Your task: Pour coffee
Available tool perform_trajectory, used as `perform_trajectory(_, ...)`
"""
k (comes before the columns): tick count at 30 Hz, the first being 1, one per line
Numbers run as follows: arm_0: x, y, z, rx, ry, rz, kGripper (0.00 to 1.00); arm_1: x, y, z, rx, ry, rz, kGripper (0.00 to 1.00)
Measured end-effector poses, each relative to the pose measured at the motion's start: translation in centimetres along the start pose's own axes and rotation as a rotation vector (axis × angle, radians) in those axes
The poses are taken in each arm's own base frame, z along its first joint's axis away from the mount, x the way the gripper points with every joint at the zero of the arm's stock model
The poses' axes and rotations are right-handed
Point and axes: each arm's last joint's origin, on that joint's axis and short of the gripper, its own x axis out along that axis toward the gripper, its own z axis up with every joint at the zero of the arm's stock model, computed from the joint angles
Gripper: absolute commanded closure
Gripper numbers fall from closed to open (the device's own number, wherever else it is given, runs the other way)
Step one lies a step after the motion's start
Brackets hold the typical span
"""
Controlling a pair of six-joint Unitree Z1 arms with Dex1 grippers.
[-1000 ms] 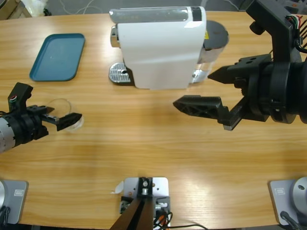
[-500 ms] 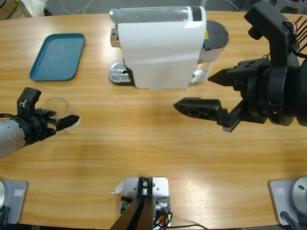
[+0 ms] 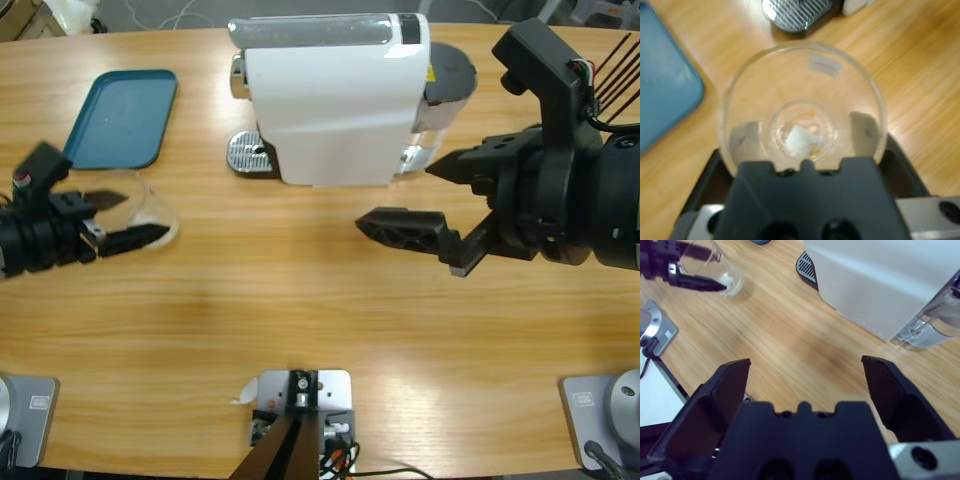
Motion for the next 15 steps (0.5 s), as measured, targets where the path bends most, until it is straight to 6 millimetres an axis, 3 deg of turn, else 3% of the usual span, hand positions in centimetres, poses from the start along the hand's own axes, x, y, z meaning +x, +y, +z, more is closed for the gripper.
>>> perform_trajectory(5, 0.3, 1.7, 3.2, 0.093, -0.069, -0.112, 0.890, -0.1, 0.0, 0.1, -0.005, 0.000, -0.006, 0.000)
perform_trajectory(15, 5.7, 6.7, 7.9, 0.193, -0.052, -0.166, 0.883, -4.1, -0.8, 0.0, -0.024, -0.013, -0.016, 0.000)
